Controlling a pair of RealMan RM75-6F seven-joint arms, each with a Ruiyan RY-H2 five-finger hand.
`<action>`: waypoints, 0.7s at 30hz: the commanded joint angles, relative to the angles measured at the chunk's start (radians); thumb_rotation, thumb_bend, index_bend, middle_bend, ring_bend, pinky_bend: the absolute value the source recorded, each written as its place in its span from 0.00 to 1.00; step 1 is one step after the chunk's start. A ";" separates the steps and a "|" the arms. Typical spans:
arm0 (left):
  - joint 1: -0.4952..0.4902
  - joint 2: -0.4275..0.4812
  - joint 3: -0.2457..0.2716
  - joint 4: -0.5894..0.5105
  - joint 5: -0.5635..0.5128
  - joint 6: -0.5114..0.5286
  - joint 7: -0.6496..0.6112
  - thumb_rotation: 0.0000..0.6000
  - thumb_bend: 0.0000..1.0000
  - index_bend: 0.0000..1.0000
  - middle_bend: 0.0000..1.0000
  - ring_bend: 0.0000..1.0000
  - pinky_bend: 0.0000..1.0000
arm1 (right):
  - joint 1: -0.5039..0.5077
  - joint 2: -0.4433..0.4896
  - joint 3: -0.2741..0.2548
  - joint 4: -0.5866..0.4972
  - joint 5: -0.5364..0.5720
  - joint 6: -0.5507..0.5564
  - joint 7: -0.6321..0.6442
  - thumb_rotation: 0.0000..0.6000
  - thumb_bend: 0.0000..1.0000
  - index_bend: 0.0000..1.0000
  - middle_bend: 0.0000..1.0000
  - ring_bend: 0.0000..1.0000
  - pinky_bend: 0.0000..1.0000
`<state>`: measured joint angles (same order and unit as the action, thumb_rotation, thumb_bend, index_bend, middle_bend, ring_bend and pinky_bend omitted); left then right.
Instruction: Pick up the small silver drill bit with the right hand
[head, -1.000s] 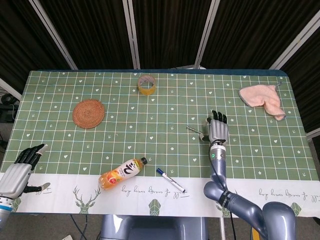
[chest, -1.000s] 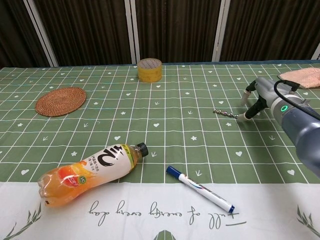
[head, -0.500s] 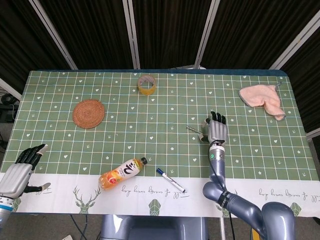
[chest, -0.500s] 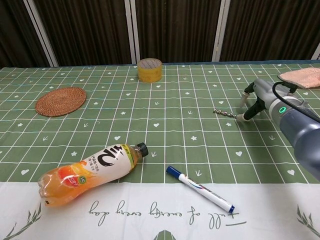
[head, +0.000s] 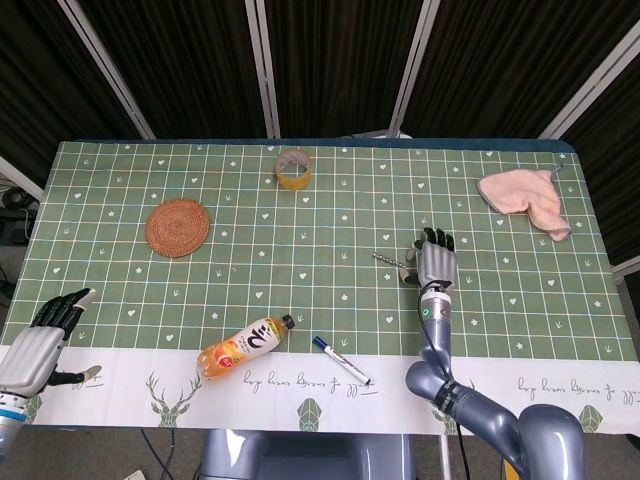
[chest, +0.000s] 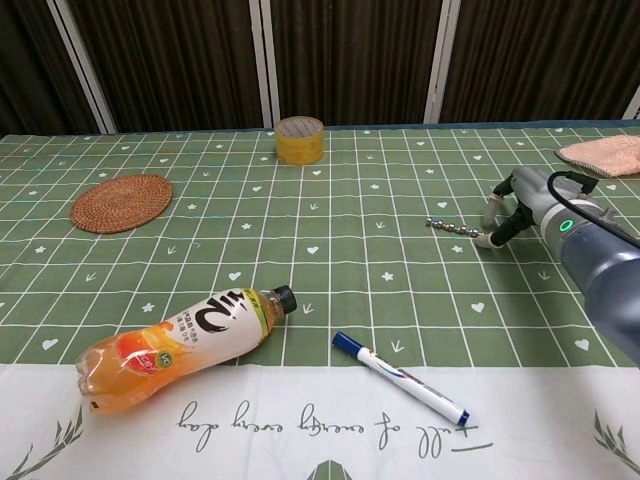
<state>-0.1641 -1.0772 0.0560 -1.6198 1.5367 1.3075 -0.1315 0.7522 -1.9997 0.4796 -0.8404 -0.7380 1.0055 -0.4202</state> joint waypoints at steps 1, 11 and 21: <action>0.000 0.000 0.000 0.000 -0.001 0.000 -0.001 1.00 0.08 0.00 0.00 0.00 0.00 | 0.000 -0.004 -0.001 0.009 0.001 -0.006 0.003 1.00 0.19 0.51 0.10 0.00 0.00; -0.002 0.001 0.000 -0.002 -0.003 -0.006 -0.006 1.00 0.08 0.00 0.00 0.00 0.00 | 0.004 -0.004 0.001 0.017 -0.009 -0.014 0.014 1.00 0.27 0.51 0.10 0.00 0.00; -0.003 0.002 0.000 -0.004 -0.006 -0.010 -0.007 1.00 0.08 0.00 0.00 0.00 0.00 | 0.001 -0.004 -0.001 0.011 -0.006 -0.019 0.007 1.00 0.31 0.51 0.11 0.00 0.00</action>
<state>-0.1674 -1.0756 0.0557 -1.6240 1.5306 1.2975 -0.1384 0.7538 -2.0038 0.4788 -0.8293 -0.7442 0.9868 -0.4134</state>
